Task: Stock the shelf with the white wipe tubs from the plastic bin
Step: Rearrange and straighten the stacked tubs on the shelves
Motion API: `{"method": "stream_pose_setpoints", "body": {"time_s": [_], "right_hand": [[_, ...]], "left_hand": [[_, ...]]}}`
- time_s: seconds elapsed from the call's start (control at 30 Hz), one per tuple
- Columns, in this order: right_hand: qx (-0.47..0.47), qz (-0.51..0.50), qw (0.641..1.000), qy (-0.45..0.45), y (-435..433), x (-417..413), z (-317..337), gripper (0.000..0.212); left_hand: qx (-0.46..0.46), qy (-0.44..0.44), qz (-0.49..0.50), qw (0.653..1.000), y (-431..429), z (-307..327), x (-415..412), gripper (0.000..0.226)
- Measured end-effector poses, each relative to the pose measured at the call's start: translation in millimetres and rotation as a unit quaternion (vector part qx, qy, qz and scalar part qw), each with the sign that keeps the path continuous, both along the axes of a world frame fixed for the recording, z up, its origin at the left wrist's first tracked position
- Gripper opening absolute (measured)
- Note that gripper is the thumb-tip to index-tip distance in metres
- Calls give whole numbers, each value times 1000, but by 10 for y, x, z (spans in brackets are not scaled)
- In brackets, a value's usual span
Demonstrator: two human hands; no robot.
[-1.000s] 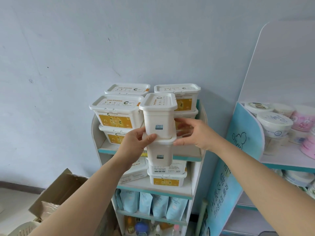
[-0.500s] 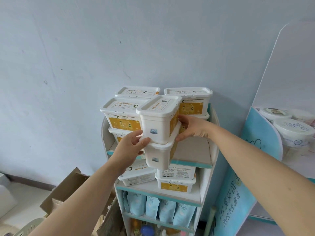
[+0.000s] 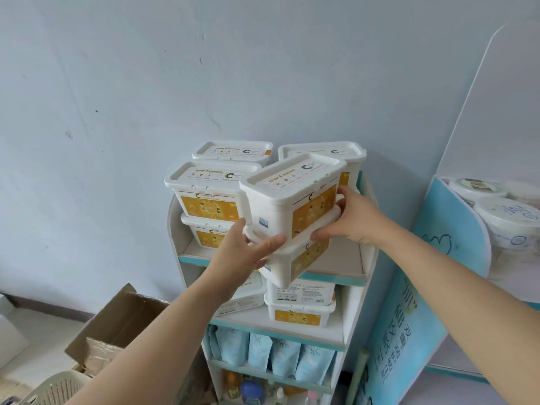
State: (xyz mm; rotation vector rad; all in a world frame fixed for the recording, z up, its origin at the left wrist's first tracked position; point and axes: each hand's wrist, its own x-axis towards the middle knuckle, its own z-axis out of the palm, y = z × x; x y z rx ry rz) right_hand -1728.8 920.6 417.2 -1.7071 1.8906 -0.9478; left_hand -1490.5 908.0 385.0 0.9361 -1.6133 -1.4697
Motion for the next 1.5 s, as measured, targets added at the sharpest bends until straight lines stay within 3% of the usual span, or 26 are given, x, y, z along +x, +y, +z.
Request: {"method": "stream_pose_setpoints", "body": {"time_s": [0.33, 0.47, 0.83, 1.1, 1.33, 1.5], "right_hand": [[-19, -74, 996, 44, 57, -158, 92, 61], [-12, -112, 988, 109, 17, -123, 41, 58], [3, -176, 966, 187, 187, 48, -133, 49], [-8, -209, 964, 161, 169, 109, -181, 36], [-24, -251, 956, 149, 153, 169, -230, 38], [-2, -242, 961, 131, 187, 191, -151, 33]], "left_hand": [[-68, -82, 2, 994, -473, -16, -409, 69], [-98, -141, -1, 985, -617, -164, -433, 83], [-190, -192, 62, 961, -613, -343, -428, 28], [-152, -170, 78, 971, -613, -299, -505, 27], [-88, -136, 71, 984, -561, -282, -608, 45], [-87, -172, 49, 980, -549, -246, -565, 53]]}}
